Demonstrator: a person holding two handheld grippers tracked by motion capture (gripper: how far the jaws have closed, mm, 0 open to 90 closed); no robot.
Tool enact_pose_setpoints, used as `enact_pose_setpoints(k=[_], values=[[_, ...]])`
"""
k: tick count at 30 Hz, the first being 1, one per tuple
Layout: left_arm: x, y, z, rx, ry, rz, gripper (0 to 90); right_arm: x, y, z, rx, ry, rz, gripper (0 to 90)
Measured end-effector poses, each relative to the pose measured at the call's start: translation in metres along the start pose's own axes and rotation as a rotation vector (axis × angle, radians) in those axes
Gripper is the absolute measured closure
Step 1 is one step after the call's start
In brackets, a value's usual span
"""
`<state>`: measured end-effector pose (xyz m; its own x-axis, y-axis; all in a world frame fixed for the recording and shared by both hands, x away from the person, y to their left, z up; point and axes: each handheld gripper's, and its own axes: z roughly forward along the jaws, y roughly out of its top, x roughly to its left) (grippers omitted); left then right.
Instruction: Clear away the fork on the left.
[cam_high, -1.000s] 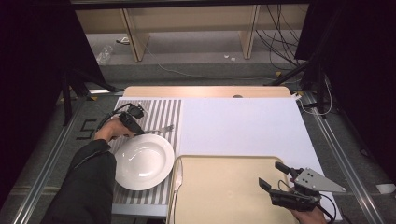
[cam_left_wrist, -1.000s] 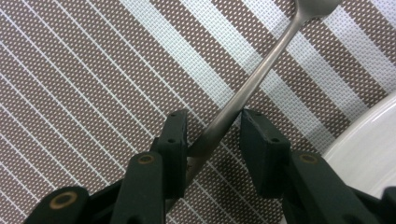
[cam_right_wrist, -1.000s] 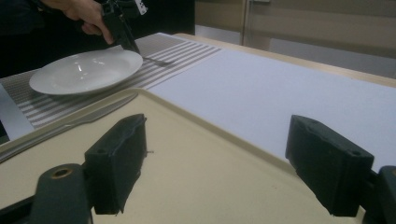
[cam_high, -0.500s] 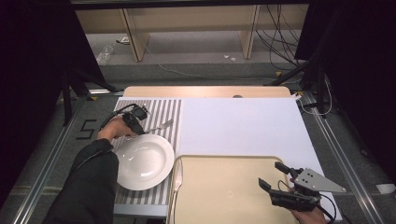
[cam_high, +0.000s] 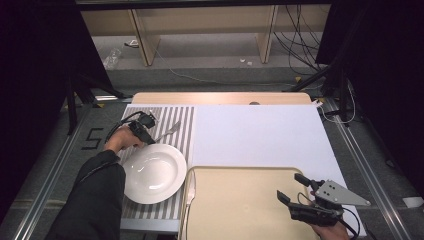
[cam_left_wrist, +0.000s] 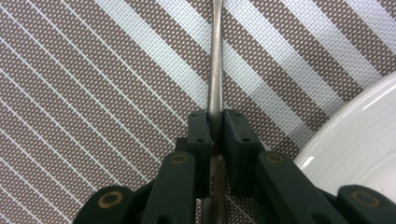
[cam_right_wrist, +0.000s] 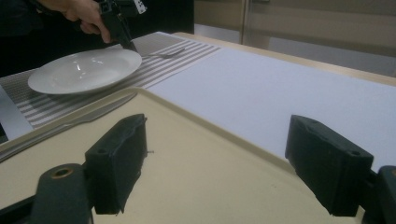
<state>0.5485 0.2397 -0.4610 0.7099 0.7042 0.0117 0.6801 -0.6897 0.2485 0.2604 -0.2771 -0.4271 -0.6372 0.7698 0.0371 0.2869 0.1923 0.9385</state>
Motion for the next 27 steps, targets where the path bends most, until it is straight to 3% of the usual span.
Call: enact_pose_setpoints(k=[5, 9, 13, 22, 25, 27], values=[[0.004, 0.000, 0.000, -0.038, -0.010, -0.097, 81.5, 0.000, 0.000, 0.000, -0.004, -0.002, 0.001, 21.5], [0.006, 0.001, -0.001, -0.038, 0.009, -0.104, 81.5, 0.000, 0.000, 0.000, -0.001, -0.002, 0.002, 21.6], [0.008, 0.001, -0.008, -0.068, 0.002, -0.129, 81.5, 0.000, 0.000, 0.001, -0.006, -0.001, 0.000, 21.6], [0.011, -0.001, -0.013, -0.085, -0.007, -0.166, 81.5, 0.001, 0.000, 0.000, -0.001, -0.004, 0.001, 21.7], [0.011, -0.002, -0.014, -0.094, 0.007, -0.184, 81.5, 0.000, 0.000, 0.000, 0.000, -0.004, 0.001, 21.7], [0.011, -0.002, -0.017, -0.101, 0.005, -0.178, 81.5, 0.000, 0.000, 0.000, -0.002, -0.004, 0.000, 21.7]])
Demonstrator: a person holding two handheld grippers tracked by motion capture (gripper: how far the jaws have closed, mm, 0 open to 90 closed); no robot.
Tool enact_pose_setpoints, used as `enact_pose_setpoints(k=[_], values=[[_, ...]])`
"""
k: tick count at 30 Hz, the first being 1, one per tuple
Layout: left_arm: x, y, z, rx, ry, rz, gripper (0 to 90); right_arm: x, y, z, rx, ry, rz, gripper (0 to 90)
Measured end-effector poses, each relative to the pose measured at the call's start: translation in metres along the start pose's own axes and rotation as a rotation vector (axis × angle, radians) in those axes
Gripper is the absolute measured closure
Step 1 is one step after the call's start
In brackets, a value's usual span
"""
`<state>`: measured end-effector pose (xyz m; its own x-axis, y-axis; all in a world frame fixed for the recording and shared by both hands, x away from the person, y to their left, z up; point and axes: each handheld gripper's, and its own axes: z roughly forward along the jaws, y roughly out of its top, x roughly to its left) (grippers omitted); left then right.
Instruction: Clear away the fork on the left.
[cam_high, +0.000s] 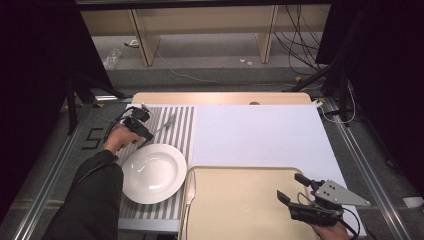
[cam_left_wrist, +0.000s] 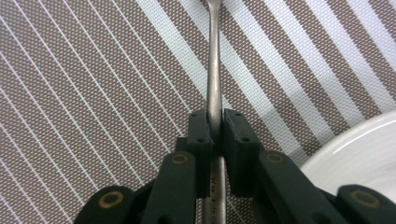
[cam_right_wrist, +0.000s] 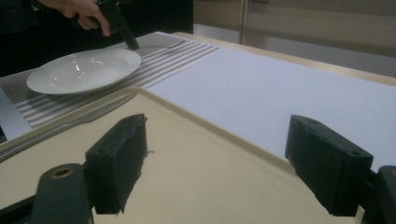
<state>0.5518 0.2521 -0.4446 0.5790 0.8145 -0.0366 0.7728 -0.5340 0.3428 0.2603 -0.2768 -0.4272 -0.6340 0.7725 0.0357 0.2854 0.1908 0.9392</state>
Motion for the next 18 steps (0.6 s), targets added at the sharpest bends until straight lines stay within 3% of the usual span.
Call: enact_pose_setpoints(k=[6, 10, 18], values=[[0.000, 0.002, -0.016, -0.039, 0.011, -0.005, 81.5, 0.000, 0.000, 0.000, 0.002, -0.002, -0.001, 21.7], [0.000, 0.003, -0.030, -0.088, -0.037, -0.026, 81.5, 0.000, 0.000, 0.000, -0.001, -0.002, 0.000, 21.7], [-0.015, 0.007, -0.052, -0.135, -0.095, 0.011, 81.4, 0.001, 0.000, 0.001, -0.003, -0.003, 0.001, 21.7]])
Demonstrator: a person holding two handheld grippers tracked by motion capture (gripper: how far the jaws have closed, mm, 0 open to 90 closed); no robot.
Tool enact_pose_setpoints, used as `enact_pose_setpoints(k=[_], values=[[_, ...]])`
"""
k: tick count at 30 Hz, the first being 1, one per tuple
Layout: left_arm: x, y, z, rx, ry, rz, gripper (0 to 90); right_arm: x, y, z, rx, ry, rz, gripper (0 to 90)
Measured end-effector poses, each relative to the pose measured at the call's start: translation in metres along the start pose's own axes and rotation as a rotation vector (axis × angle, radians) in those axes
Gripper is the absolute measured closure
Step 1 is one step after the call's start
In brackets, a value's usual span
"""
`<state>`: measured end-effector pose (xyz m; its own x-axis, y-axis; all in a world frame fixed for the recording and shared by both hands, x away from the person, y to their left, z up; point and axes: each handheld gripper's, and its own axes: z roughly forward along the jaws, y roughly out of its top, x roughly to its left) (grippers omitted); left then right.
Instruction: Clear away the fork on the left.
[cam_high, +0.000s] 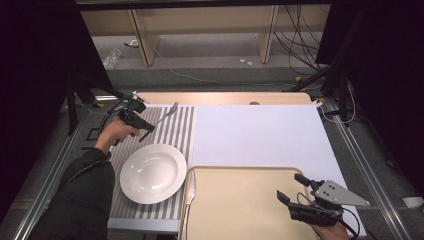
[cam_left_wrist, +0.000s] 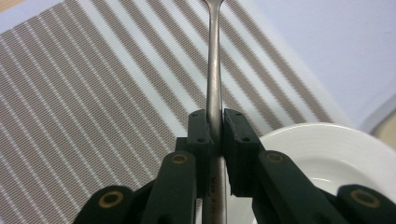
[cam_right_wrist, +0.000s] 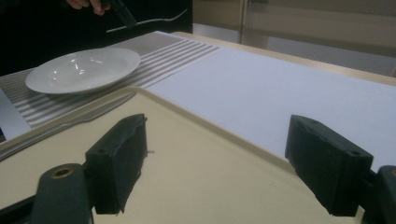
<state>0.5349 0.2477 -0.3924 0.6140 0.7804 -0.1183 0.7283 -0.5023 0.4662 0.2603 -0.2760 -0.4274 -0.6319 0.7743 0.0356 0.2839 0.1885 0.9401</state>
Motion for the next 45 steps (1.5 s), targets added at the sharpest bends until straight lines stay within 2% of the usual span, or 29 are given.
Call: enact_pose_setpoints(k=[6, 12, 17, 19, 22, 27, 33, 39, 45], values=[[-0.017, 0.001, -0.002, -0.024, -0.045, 0.027, 81.4, 0.000, 0.000, 0.000, 0.003, -0.002, -0.002, 21.7], [-0.038, 0.002, -0.002, -0.035, -0.072, 0.085, 81.4, -0.001, 0.000, 0.000, 0.005, -0.003, -0.002, 21.7], [-0.064, 0.000, 0.000, -0.041, -0.091, 0.147, 81.4, 0.000, 0.000, 0.000, -0.001, -0.003, 0.003, 21.8], [-0.075, -0.001, 0.000, -0.033, -0.079, 0.183, 81.4, 0.000, 0.000, 0.000, -0.001, -0.003, 0.003, 21.8], [-0.089, -0.004, 0.000, -0.054, -0.117, 0.196, 81.4, 0.000, 0.000, -0.001, 0.005, -0.003, -0.001, 21.8], [-0.115, -0.010, 0.005, -0.047, -0.144, 0.243, 81.4, 0.000, 0.000, 0.000, 0.001, -0.005, -0.005, 21.8], [-0.145, -0.017, 0.000, -0.051, -0.157, 0.320, 81.4, 0.000, 0.000, 0.000, 0.001, -0.004, -0.001, 21.9], [-0.173, -0.023, -0.007, -0.062, -0.171, 0.370, 81.4, 0.000, 0.000, 0.000, -0.001, -0.004, -0.003, 21.9], [-0.189, -0.031, -0.001, -0.047, -0.186, 0.397, 81.4, 0.001, 0.000, 0.000, 0.002, -0.004, -0.006, 21.9]])
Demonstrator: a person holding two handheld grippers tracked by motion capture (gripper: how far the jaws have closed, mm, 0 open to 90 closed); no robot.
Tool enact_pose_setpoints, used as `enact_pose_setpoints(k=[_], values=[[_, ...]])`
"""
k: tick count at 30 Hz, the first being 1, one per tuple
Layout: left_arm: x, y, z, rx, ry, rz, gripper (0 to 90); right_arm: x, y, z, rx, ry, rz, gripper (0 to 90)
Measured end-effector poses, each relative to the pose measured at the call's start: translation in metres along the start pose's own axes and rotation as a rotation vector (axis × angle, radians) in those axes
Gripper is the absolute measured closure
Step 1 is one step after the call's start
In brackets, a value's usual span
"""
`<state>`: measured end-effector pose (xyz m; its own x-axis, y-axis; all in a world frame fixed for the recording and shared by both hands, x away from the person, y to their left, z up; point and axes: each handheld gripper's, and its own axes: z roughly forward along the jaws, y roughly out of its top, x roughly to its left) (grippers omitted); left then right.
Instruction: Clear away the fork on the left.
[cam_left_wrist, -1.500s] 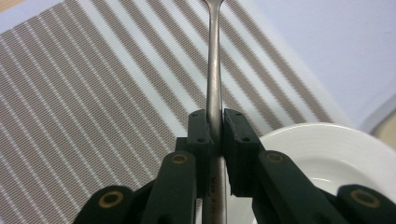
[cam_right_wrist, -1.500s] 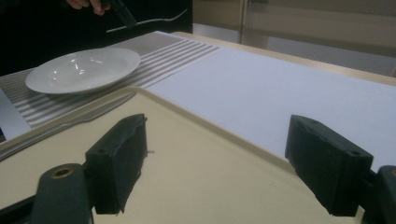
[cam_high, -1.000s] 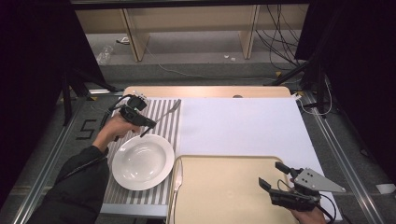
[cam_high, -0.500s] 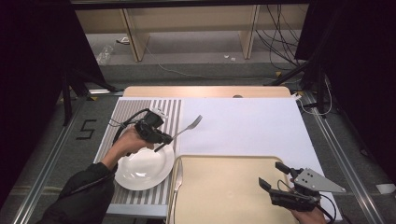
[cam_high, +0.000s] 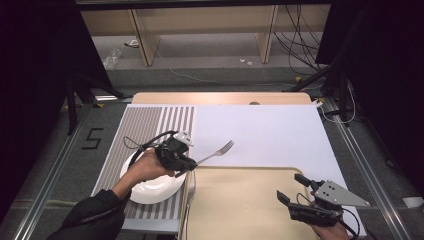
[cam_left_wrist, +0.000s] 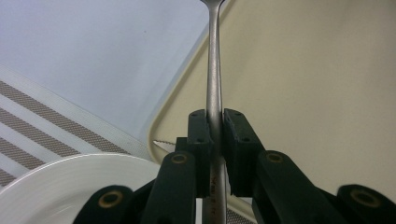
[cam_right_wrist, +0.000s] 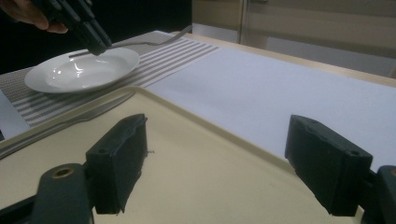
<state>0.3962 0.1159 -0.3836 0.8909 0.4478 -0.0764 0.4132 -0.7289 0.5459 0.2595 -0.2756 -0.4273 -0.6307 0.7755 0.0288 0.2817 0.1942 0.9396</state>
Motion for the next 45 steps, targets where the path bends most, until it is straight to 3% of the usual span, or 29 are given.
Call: enact_pose_setpoints(k=[20, 28, 31, 36, 45], values=[[-0.043, -0.018, 0.042, 0.082, -0.109, 0.022, 81.4, 0.000, 0.000, 0.000, -0.001, 0.001, -0.004, 21.9], [-0.057, -0.027, 0.047, 0.088, -0.119, 0.012, 81.4, 0.000, 0.000, 0.000, 0.001, -0.001, -0.007, 21.9], [-0.060, -0.032, 0.049, 0.081, -0.148, -0.008, 81.4, 0.001, 0.000, 0.000, -0.002, 0.000, -0.006, 21.9], [-0.070, -0.037, 0.052, 0.086, -0.163, -0.012, 81.4, 0.001, 0.001, -0.001, 0.005, 0.002, -0.012, 21.9], [-0.095, -0.044, 0.064, 0.135, -0.189, -0.003, 81.3, 0.002, 0.002, -0.001, 0.002, 0.003, -0.017, 22.0]])
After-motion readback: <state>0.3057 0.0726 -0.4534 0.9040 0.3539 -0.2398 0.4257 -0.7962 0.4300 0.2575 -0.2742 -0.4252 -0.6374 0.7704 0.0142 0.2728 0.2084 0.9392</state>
